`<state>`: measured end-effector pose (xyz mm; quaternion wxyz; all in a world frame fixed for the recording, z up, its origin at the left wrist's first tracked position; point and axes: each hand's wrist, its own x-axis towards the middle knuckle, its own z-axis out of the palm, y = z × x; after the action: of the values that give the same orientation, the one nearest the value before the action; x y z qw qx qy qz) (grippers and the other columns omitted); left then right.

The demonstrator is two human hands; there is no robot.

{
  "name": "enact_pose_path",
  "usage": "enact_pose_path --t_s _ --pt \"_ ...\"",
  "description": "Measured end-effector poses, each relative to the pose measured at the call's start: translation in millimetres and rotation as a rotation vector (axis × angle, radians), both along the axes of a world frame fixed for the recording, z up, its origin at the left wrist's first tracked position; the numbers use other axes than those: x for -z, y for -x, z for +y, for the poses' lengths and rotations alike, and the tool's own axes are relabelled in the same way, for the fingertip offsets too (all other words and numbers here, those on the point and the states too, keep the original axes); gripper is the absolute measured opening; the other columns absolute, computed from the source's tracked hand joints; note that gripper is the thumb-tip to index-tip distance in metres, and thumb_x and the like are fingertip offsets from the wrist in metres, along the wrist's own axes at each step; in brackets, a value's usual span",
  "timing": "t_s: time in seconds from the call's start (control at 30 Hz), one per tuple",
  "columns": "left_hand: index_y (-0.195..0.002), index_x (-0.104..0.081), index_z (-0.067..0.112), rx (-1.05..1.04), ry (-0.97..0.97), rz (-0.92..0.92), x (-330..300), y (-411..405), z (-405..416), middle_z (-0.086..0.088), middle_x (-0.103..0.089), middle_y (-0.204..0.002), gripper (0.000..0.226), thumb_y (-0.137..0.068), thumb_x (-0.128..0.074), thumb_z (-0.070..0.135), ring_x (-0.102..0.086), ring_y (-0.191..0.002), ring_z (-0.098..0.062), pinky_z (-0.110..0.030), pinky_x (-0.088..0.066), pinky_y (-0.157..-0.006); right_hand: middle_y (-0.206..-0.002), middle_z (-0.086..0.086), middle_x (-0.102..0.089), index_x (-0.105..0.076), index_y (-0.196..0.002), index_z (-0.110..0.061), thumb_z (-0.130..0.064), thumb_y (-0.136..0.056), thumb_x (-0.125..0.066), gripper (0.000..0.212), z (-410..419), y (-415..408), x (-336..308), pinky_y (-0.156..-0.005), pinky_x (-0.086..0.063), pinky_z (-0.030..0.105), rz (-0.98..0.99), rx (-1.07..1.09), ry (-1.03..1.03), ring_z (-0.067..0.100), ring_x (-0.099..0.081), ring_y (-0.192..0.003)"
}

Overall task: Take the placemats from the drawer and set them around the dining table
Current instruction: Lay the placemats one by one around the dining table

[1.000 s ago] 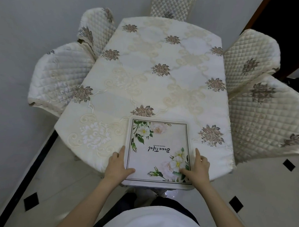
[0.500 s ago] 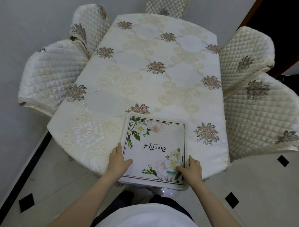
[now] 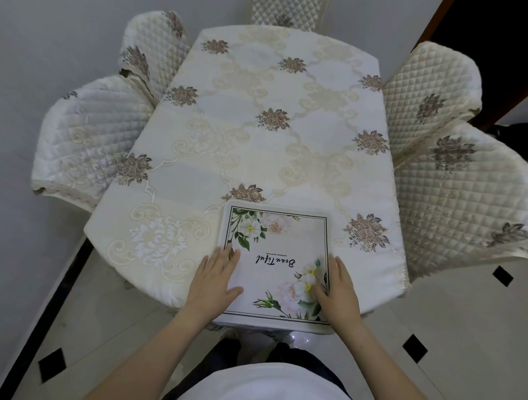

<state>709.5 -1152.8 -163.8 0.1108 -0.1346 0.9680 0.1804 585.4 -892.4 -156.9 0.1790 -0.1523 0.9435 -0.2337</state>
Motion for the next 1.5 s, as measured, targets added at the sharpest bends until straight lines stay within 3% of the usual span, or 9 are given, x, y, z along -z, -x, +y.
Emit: enact_pose_path --t_s 0.13,0.3,0.6,0.73,0.83,1.13,1.3,1.43,1.5 --pt "-0.15 -0.019 0.024 0.168 0.075 -0.065 4 5 1 0.002 -0.011 -0.155 0.077 -0.085 -0.028 0.063 -0.022 -0.144 -0.027 -0.037 -0.001 -0.113 -0.158 -0.003 0.002 -0.003 -0.152 -0.023 -0.058 -0.09 -0.027 0.076 -4 -4 6 -0.118 -0.003 0.038 0.115 -0.32 -0.19 0.02 0.001 -0.148" --pt "-0.151 0.006 0.031 0.275 0.085 -0.133 10 6 6 0.002 0.028 -0.149 0.092 -0.073 -0.016 0.074 0.014 -0.146 -0.022 -0.033 0.012 -0.114 -0.155 -0.006 0.015 0.001 -0.152 -0.03 -0.073 -0.074 -0.017 0.091 -9 -9 13 -0.118 0.004 0.038 0.056 -0.488 -0.29 0.019 0.009 -0.148" --pt "-0.153 0.0 0.021 0.363 0.133 -0.234 -3 11 16 -0.009 0.018 -0.157 0.095 -0.084 -0.049 0.064 0.014 -0.145 -0.034 -0.049 0.0 -0.118 -0.159 0.009 0.017 0.004 -0.153 -0.023 -0.069 -0.08 -0.051 0.103 -18 -11 7 -0.116 0.005 0.049 0.008 -0.55 -0.391 0.03 0.016 -0.146" --pt "-0.151 -0.012 0.015 0.072 0.083 -0.108 -5 17 11 -0.013 -0.003 -0.159 0.08 -0.091 -0.049 0.051 -0.005 -0.146 -0.031 -0.041 -0.011 -0.118 -0.162 0.005 -0.002 -0.008 -0.153 -0.021 -0.072 -0.077 -0.036 0.096 -17 -9 7 -0.118 -0.004 0.042 0.034 -0.388 -0.293 0.024 0.002 -0.149" --pt "-0.15 -0.003 0.005 -0.197 0.036 -0.105 -3 21 4 -0.017 -0.009 -0.157 0.089 -0.09 -0.051 0.051 -0.012 -0.143 -0.032 -0.038 -0.017 -0.116 -0.161 0.008 -0.008 -0.01 -0.153 -0.01 -0.062 -0.08 -0.056 0.101 -15 -8 6 -0.119 -0.013 0.041 0.024 -0.135 -0.215 0.023 -0.003 -0.149" --pt "-0.152 -0.008 0.016 -0.244 -0.109 -0.055 1 15 -1 -0.015 -0.008 -0.158 0.078 -0.093 -0.055 0.035 -0.01 -0.145 -0.031 -0.037 -0.014 -0.117 -0.158 0.022 -0.002 -0.011 -0.152 -0.022 -0.044 -0.082 -0.067 0.092 -16 -3 2 -0.112 -0.025 0.039 -0.138 0.041 -0.118 0.033 -0.007 -0.147" --pt "-0.132 -0.052 0.019 -0.5 -0.472 0.266 -7 12 -1 -0.008 -0.042 -0.144 0.053 -0.082 -0.067 0.008 -0.038 -0.134 -0.024 -0.028 -0.029 -0.107 -0.159 0.009 -0.016 -0.029 -0.149 -0.023 -0.022 -0.083 -0.067 0.076 -9 -2 -2 -0.11 -0.027 0.033 -0.157 0.168 0.106 0.021 -0.017 -0.146" --pt "-0.124 -0.056 0.023 -0.597 -0.798 0.174 -14 17 -8 0.006 -0.053 -0.128 0.048 -0.081 -0.068 0.005 -0.045 -0.124 -0.015 -0.021 -0.032 -0.094 -0.149 0.004 -0.04 -0.054 -0.132 -0.02 -0.007 -0.079 -0.068 0.056 2 6 -8 -0.109 -0.033 0.035 -0.158 0.287 0.237 0.021 -0.038 -0.135" --pt "-0.124 -0.053 0.026 -0.575 -0.855 0.133 -15 16 -9 0.006 -0.052 -0.128 0.05 -0.082 -0.067 0.002 -0.045 -0.123 -0.014 -0.021 -0.032 -0.094 -0.135 0.002 -0.054 -0.06 -0.124 -0.02 -0.002 -0.077 -0.068 0.051 7 12 -11 -0.089 -0.046 0.026 -0.222 0.35 0.333 0.017 -0.056 -0.111"
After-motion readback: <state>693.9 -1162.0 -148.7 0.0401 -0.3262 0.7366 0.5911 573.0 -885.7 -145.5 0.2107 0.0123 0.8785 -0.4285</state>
